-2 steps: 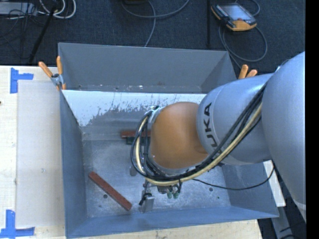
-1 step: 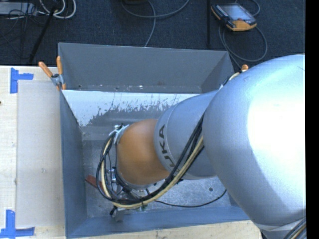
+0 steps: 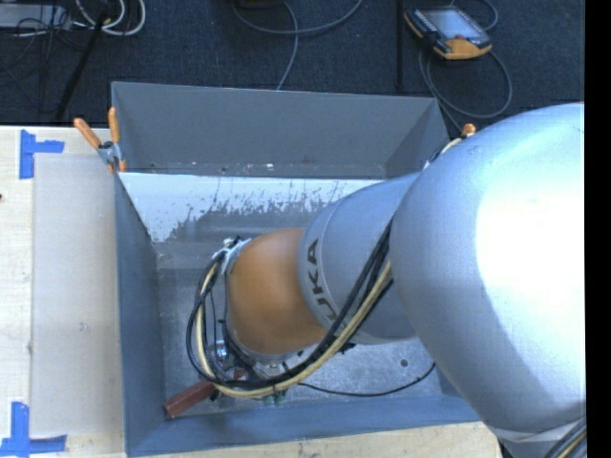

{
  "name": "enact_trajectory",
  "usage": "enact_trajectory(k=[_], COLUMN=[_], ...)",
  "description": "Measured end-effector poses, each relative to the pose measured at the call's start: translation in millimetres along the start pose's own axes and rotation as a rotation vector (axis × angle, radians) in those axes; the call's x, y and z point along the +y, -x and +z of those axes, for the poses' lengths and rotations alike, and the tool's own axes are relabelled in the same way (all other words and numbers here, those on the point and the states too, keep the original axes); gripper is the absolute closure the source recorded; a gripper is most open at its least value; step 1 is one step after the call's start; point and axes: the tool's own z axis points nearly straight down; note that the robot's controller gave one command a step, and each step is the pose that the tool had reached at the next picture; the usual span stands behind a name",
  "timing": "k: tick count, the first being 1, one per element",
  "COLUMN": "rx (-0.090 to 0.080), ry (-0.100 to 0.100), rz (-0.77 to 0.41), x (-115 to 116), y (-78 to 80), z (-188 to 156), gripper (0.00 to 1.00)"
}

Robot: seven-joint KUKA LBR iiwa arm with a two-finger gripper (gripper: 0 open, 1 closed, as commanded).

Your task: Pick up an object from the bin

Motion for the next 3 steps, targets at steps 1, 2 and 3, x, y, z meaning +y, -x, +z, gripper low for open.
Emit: enact_trajectory(k=[1,2,3], rx=[-0.008,0.000,0.005], ry=[0.002,0.000,-0.003], rz=[0.017,0.019,-0.036], x=[0,0,-22], y=[-1.1,-2.2,41.7], z=[-139,-135,1], gripper=[1.00,0.00,0.00])
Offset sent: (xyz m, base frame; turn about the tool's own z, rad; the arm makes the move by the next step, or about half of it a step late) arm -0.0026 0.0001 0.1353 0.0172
